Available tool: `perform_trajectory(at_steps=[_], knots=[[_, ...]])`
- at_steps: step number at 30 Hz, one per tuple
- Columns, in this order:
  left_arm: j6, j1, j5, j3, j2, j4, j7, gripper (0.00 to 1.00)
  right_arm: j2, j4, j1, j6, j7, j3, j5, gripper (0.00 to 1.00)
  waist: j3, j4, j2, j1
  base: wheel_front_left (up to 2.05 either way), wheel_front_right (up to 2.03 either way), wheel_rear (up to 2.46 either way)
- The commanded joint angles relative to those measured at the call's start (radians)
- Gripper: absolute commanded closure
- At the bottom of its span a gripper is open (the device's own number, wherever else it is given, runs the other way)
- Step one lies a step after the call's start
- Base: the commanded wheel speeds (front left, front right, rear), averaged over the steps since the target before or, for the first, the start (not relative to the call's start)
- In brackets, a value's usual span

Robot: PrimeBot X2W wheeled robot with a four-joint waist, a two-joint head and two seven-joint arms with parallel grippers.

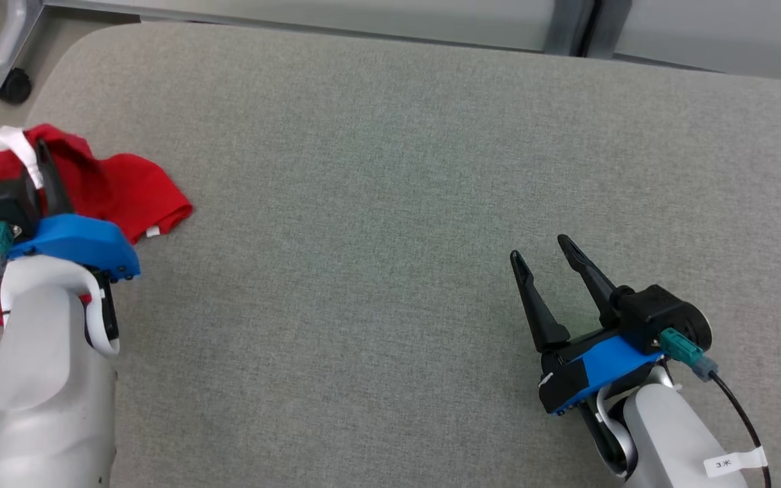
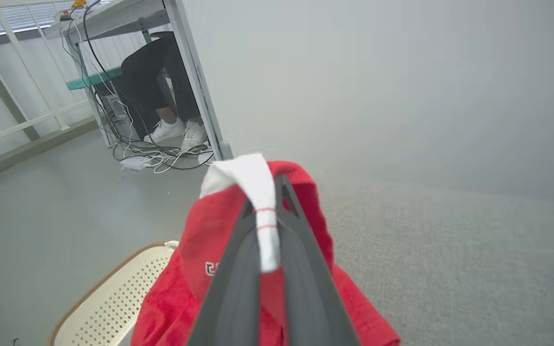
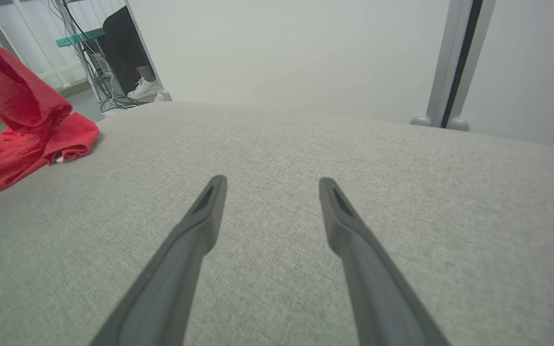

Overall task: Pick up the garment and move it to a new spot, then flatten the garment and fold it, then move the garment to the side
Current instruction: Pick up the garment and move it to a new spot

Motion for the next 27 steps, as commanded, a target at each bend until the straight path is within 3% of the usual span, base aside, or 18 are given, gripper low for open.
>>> perform_trajectory(at_steps=[1, 11, 20, 27], knots=[[-0.008, 0.012, 0.008, -0.012, -0.001, -0.028, -0.002, 1.00, 0.004, 0.003, 0.017, 0.000, -0.004, -0.006, 0.006, 0.00, -0.024, -0.019, 0.0001, 0.0001, 0.00, 0.00, 0.00], [-0.074, 0.047, 0.036, -0.101, -0.051, -0.279, -0.002, 1.00, 0.019, 0.008, 0.034, 0.000, -0.004, 0.003, 0.034, 0.00, -0.116, -0.165, 0.0001, 0.0001, 0.00, 0.00, 0.00], [-0.116, 0.063, 0.008, -0.179, -0.111, -0.343, -0.002, 1.00, 0.019, 0.004, 0.033, 0.000, -0.004, 0.030, 0.076, 0.00, -0.133, -0.373, 0.0001, 0.0001, 0.00, 0.00, 0.00], [-0.126, 0.077, -0.029, -0.304, -0.130, -0.321, -0.002, 1.00, 0.019, 0.002, 0.030, 0.000, -0.004, 0.046, 0.095, 0.00, -0.115, -0.518, 0.0001, 0.0001, 0.00, 0.00, 0.00]])
